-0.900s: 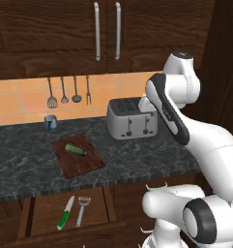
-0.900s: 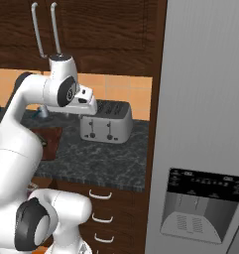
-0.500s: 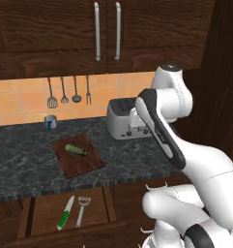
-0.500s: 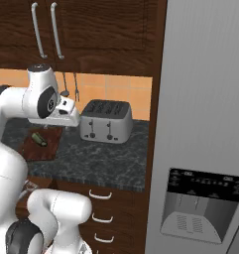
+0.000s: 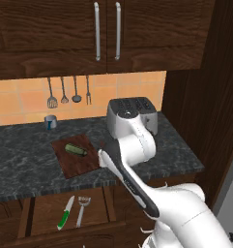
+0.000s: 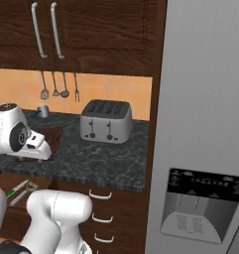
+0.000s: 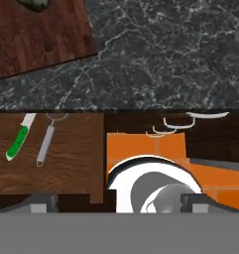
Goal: Place the appropriate cutting tool for cutting the cucumber skin on the cutting board.
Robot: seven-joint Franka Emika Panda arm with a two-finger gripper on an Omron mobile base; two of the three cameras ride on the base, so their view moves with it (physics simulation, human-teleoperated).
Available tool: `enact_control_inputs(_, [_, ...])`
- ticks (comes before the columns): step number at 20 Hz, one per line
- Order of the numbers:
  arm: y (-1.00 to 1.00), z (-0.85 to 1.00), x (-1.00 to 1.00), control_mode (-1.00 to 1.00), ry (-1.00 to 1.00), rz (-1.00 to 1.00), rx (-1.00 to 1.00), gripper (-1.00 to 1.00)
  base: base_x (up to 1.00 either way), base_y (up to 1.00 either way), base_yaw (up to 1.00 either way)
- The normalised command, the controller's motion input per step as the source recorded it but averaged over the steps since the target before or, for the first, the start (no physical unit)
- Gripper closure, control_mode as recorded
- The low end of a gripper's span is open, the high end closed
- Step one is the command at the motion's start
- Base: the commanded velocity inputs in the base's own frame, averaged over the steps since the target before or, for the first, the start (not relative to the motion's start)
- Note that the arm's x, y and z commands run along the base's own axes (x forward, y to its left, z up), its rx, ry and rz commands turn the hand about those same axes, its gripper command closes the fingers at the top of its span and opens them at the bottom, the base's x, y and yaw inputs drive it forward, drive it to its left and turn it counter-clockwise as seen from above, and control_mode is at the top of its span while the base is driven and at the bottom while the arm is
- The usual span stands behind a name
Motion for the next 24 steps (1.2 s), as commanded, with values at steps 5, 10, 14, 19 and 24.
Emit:
enact_control_inputs(5, [1.0, -0.95, -0.18, -1.0, 0.11, -0.03, -0.05, -1.0, 0.0, 0.0, 0.0])
enact_control_inputs(10, [0.83, -0.82, -0.05, -1.0, 0.04, 0.0, 0.0, -1.0, 0.0, 0.0, 0.0])
enact_control_inputs(14, [0.86, -0.52, 0.07, -1.0, 0.13, 0.0, 0.0, -1.0, 0.0, 0.0, 0.0])
enact_control_inputs(19, [0.69, -0.51, 0.35, -1.0, 0.19, 0.0, -0.1, -1.0, 0.0, 0.0, 0.0])
enact_control_inputs(24, [0.29, -0.52, 0.18, -1.0, 0.13, 0.0, -0.11, -1.0, 0.0, 0.0, 0.0])
